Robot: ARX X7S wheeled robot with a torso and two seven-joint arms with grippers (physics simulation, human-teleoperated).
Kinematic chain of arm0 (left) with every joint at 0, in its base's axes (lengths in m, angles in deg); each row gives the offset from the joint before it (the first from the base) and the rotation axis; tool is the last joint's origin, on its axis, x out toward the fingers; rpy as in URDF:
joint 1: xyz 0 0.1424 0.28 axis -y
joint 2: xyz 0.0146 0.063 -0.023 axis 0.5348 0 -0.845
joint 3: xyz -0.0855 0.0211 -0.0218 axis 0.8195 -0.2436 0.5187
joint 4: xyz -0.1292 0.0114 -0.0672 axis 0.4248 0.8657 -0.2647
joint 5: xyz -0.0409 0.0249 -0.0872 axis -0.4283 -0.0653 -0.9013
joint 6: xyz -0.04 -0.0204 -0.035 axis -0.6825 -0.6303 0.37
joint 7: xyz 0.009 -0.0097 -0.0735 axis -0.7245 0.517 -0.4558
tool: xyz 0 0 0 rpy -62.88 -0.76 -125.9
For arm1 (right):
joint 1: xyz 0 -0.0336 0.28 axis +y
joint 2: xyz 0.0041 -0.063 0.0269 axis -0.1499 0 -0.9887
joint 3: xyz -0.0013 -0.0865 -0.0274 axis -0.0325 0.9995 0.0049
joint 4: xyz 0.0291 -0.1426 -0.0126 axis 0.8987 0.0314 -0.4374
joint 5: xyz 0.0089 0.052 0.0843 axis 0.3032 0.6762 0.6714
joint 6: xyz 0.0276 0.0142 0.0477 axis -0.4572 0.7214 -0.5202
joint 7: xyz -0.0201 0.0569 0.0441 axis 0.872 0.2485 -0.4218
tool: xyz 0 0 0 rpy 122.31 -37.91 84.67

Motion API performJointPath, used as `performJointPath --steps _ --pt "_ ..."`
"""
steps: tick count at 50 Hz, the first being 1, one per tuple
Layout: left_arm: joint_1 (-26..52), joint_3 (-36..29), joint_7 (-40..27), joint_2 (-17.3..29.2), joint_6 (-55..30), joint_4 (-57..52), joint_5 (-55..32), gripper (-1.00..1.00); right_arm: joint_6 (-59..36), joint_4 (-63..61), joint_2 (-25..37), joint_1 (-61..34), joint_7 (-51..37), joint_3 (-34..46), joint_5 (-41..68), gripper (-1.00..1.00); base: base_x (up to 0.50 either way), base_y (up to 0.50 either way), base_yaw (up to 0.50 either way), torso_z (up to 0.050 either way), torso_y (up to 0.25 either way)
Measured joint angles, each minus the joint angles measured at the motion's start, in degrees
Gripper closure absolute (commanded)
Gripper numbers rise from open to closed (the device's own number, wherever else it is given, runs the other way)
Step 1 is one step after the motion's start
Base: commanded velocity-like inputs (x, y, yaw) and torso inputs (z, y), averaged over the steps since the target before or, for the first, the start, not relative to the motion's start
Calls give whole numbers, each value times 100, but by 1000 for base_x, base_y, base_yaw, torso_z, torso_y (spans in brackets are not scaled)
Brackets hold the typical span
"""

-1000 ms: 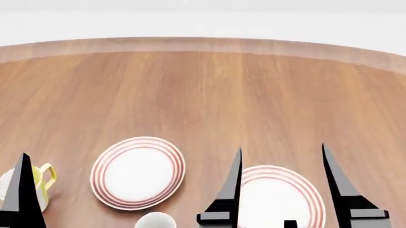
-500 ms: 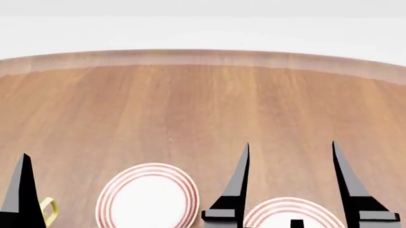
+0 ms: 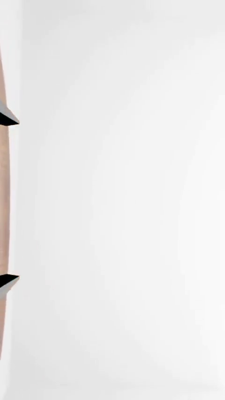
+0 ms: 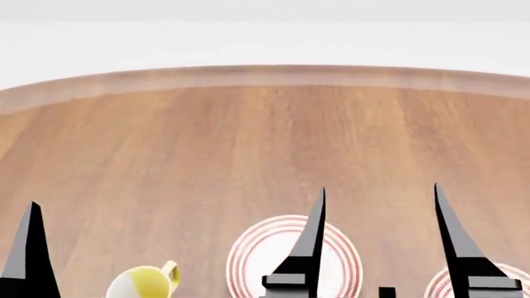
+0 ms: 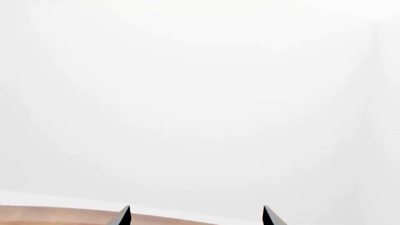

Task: Put the white mug on the left plate.

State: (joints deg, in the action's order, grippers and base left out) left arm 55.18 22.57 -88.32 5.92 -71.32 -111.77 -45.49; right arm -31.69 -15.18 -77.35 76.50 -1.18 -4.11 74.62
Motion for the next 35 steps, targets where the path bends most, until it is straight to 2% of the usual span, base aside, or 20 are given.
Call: performJointPath --steps 7,12,35 --pt "1 -40 -64 61 33 5 -30 -100 7 0 19 -5 -5 20 20 -100 0 500 0 0 0" --pt "1 -57 -111 110 55 7 -44 -100 60 11 26 15 -30 27 36 -100 0 0 0 0 0" --pt "-1 -245 -277 280 181 40 -89 -100 563 8 25 264 -199 -265 260 -100 0 0 -500 0 0"
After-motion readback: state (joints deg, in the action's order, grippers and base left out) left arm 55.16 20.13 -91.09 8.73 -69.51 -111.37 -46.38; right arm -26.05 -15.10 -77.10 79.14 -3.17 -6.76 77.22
